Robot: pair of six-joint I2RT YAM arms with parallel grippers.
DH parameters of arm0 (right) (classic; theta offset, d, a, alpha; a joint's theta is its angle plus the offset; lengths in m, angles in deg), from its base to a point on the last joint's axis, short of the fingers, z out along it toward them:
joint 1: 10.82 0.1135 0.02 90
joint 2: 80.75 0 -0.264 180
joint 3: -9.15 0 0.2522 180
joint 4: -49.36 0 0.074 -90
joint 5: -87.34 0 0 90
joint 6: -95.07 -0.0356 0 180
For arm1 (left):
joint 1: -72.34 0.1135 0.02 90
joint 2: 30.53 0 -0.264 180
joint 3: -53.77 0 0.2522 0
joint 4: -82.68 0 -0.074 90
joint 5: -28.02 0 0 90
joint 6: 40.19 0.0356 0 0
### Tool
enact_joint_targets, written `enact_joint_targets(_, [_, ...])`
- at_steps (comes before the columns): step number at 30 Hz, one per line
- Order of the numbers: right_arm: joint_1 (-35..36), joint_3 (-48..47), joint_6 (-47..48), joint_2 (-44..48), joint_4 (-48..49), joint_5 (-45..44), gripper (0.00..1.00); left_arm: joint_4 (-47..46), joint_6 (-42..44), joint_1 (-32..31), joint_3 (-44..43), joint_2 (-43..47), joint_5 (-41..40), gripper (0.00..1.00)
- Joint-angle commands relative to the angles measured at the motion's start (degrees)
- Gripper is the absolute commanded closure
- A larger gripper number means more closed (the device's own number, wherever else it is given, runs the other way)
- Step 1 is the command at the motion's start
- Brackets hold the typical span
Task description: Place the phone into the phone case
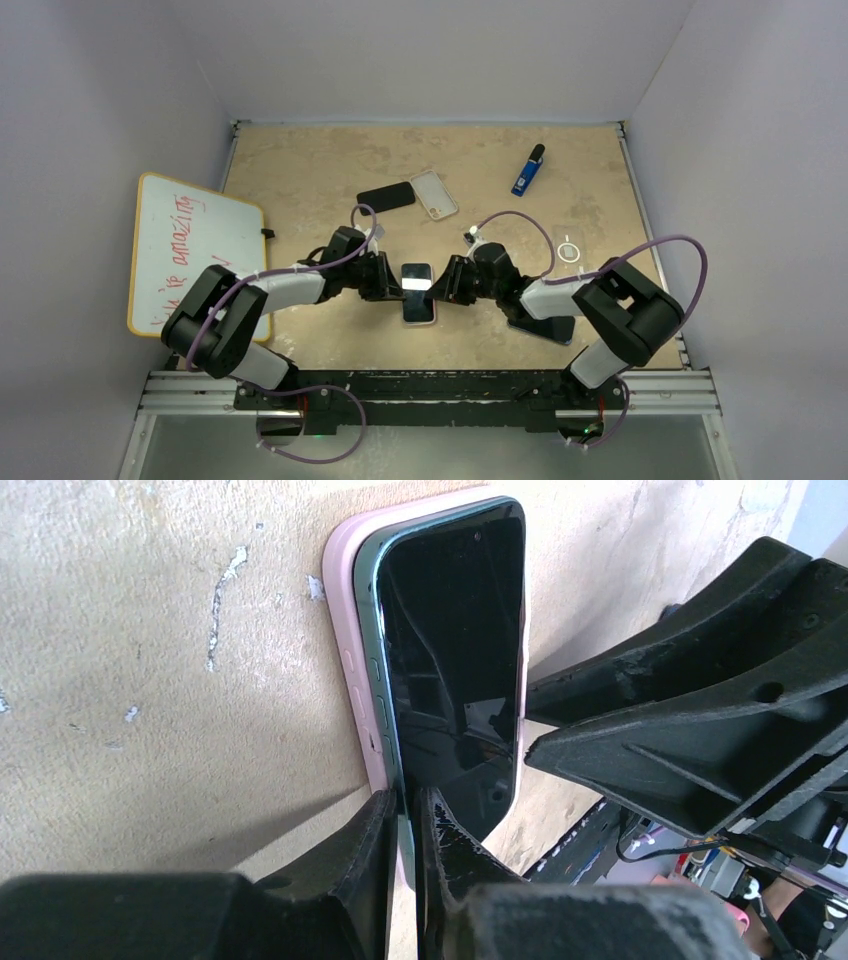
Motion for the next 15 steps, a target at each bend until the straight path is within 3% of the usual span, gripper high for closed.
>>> enact_joint_targets(1, [0.8, -0.4, 0.9, 3.1, -1.2, -2.5, 0.62, 1.6, 0.2, -1.5, 0.2, 1.5, -0.4, 0.84])
enact_joint_targets(7, [0.7, 0.2, 1.3, 3.8, -3.7, -3.4, 0.60, 3.4, 1.3, -1.5, -0.8, 2.1, -1.8, 0.79])
enact_joint_targets(15, [1.5, -1.0, 1.2, 1.9, -6.2, -4.0, 0.56, 8.4, 2.8, -1.5, -2.2, 2.8, -5.7, 0.80])
